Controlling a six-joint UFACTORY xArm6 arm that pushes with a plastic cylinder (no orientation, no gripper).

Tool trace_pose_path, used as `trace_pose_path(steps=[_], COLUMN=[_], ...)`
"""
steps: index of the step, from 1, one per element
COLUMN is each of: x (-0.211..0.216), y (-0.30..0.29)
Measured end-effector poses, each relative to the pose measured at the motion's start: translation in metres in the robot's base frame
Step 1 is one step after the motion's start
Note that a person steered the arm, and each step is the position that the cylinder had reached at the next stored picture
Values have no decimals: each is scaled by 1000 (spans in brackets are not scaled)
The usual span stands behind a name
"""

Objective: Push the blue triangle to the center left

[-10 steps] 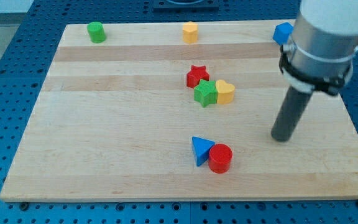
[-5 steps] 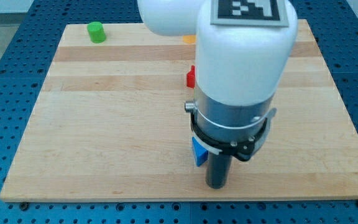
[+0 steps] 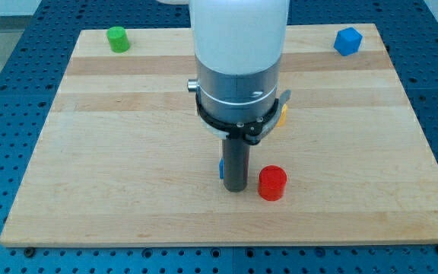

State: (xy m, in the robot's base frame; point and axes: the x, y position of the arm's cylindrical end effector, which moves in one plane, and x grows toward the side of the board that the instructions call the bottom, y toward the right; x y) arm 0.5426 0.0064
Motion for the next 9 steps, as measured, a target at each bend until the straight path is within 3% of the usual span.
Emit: trace_pose_path(steps=[6,9], x=[-98,-119], y=[-5,-66])
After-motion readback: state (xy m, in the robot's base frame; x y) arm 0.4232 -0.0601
